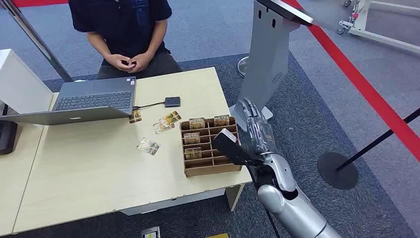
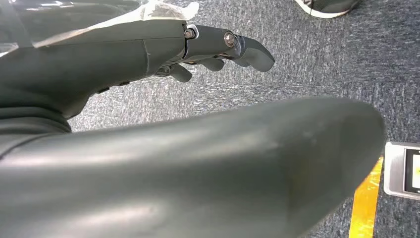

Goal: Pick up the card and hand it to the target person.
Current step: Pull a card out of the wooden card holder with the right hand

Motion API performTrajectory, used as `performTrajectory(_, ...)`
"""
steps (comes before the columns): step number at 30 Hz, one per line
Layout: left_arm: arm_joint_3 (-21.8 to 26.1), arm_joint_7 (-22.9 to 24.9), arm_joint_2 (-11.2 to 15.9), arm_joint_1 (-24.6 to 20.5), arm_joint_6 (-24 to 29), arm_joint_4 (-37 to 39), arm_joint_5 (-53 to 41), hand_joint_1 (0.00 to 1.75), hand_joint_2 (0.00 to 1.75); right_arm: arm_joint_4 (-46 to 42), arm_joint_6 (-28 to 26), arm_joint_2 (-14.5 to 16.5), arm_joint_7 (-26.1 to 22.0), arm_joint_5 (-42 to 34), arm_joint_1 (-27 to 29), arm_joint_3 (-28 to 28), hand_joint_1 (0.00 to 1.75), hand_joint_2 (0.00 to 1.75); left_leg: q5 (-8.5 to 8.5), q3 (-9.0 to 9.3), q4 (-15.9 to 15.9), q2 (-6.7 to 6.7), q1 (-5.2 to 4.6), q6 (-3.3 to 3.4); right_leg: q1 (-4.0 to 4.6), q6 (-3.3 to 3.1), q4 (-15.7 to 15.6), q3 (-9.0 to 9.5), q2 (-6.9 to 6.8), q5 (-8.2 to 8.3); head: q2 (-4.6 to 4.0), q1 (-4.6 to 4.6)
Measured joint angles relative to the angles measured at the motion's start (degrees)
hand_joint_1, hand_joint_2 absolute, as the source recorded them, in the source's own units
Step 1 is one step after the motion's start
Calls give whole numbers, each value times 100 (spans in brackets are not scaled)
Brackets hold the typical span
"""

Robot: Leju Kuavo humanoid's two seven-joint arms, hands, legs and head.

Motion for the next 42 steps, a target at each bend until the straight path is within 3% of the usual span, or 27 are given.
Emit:
performTrajectory(4,-1,0,0,-2,-10,0,-44,0,0,238,52,34,-70,85,-267,8,30,175,0,0,0,0,0,0,0,0,1,0,0,0,0,0)
performTrajectory(8,-2,-22,1,-3,-82,0,-88,0,0,589,126,108,-125,137,-582,33,57,175,0,-1,0,0,0,0,0,0,2,0,0,0,0,0)
performTrajectory(22,-2,-74,2,-6,-181,0,-192,0,0,2095,173,517,-393,155,-1377,182,51,175,0,-3,0,-2,1,0,0,0,4,-2,0,0,0,0)
performTrajectory(36,-2,-45,2,-5,-164,0,-177,0,0,3102,219,878,-489,197,-1648,334,51,175,0,-2,0,-2,1,0,0,0,5,-3,0,0,0,0)
performTrajectory(42,-2,-76,4,-4,-164,0,-175,0,0,3338,220,956,-491,220,-1689,392,60,175,0,-2,0,-2,1,0,0,0,5,-3,0,0,0,0)
